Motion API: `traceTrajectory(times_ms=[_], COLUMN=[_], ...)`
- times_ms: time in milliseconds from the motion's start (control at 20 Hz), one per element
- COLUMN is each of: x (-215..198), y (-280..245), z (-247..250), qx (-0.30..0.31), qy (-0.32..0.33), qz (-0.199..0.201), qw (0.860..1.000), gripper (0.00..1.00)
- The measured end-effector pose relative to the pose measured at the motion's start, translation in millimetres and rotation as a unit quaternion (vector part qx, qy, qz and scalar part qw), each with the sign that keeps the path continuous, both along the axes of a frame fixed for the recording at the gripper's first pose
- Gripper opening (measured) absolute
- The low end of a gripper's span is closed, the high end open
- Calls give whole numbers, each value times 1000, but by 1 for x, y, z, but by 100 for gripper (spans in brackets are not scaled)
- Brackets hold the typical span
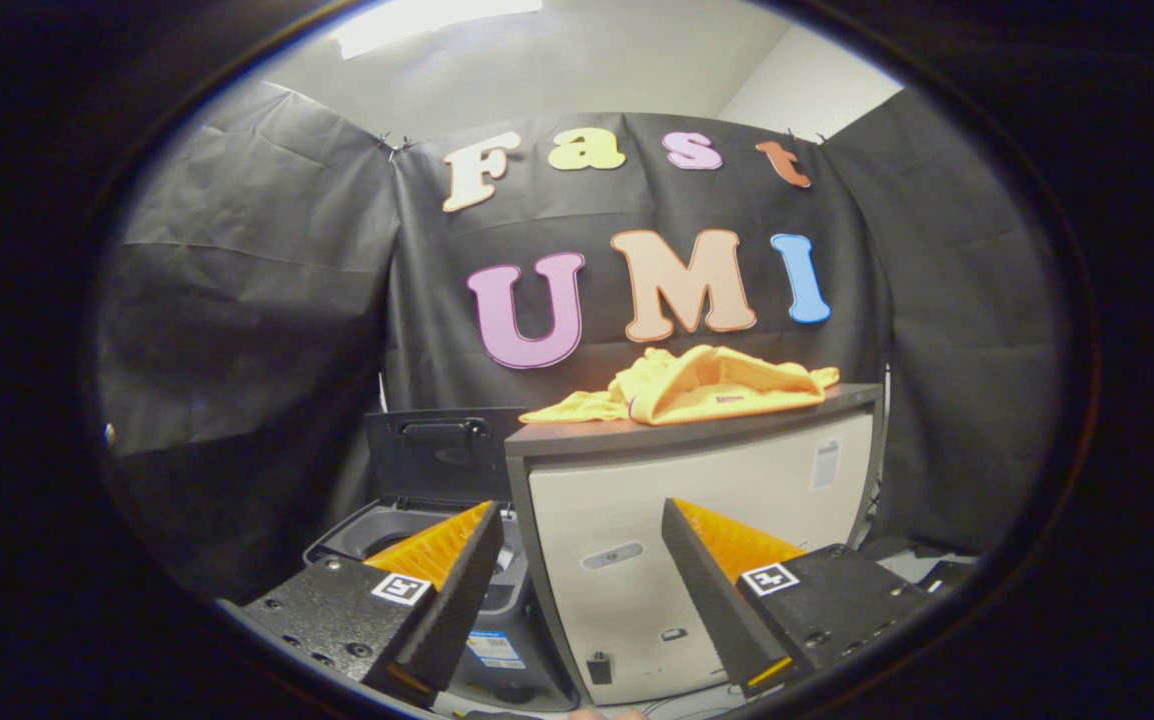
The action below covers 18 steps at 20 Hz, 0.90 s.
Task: Put the clothes into the washing machine and then close the washing machine lid.
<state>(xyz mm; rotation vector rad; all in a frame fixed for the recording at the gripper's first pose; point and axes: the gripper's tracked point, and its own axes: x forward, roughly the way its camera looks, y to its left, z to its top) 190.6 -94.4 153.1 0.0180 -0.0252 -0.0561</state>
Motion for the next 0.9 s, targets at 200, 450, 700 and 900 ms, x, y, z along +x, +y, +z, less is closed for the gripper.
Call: traceTrajectory(times_ms=[200,450,700,900], x=[17,40,70,95], y=[-6,-12,-26,-53], z=[17,33,50,60], qx=[-14,-19,-33,-61], qy=[-1,3,20,36], qz=[-3,-5,-12,-45], qw=[1000,1000,999,996], gripper=[97,97,97,97])
